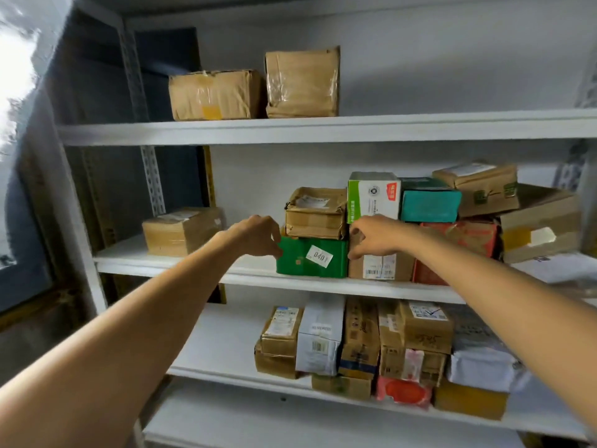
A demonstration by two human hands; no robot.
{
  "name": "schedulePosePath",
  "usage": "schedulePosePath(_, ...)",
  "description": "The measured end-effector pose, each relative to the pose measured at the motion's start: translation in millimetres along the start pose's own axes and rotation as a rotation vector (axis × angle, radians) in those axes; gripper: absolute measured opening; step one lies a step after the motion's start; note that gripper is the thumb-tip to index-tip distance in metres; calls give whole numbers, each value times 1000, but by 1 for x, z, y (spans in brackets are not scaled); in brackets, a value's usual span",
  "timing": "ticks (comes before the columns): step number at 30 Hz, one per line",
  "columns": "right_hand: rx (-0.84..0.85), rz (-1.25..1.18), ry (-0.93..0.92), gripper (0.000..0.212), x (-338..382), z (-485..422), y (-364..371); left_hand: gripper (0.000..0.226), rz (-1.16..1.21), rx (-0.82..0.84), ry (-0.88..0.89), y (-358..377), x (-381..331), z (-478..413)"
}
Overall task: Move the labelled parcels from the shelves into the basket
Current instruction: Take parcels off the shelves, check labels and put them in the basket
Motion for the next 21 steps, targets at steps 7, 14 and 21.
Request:
schedulePosePath(7,-25,-19,87,47,7,-30,-16,39,-79,25,109,-20,22,-43)
schedulePosePath(14,-20,-22,143,56,3,-42,-25,44,-87,46,140,-28,30,-62)
schedulePosePath(21,41,11,103,53,3,-55,-9,51,-54,54,64,-15,36,-69)
Point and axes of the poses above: each hand's wrist, its own z-axis away from the middle knuckle, its own y-axis out of the palm, x = y × z, the point moved 1 cm from there along -z, towards the middle knuckle, and after that the axes turned 11 degrees about x, right-handed, at the moved point
